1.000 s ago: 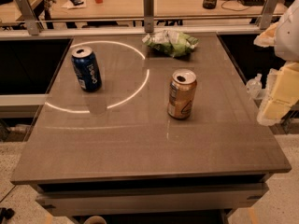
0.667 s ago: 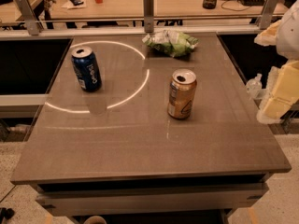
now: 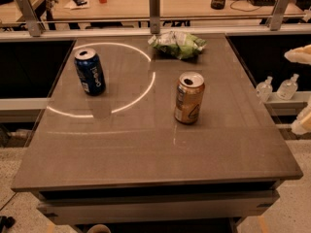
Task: Pick orange can
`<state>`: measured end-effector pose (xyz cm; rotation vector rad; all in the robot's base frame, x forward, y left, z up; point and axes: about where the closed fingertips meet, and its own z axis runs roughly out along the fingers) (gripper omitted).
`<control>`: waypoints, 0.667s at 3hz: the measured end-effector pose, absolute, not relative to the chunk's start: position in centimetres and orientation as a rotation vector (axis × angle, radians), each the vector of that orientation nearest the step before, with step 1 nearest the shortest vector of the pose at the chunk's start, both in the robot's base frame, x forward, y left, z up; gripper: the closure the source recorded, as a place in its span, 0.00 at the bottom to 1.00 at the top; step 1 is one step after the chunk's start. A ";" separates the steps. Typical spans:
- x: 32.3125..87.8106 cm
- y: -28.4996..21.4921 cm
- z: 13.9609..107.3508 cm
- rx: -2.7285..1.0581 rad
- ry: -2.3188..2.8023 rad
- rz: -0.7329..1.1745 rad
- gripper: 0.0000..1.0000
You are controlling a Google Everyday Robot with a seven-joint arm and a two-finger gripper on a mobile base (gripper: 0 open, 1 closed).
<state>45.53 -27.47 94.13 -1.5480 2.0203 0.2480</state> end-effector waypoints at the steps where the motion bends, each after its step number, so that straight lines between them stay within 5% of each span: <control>1: 44.3 -27.4 93.0 -1.499 1.859 0.492 0.00; 2: 42.7 -26.7 93.5 -1.433 1.682 0.697 0.00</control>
Offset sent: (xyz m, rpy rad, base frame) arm -0.0558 0.0074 0.0124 0.7239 -0.0239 0.2839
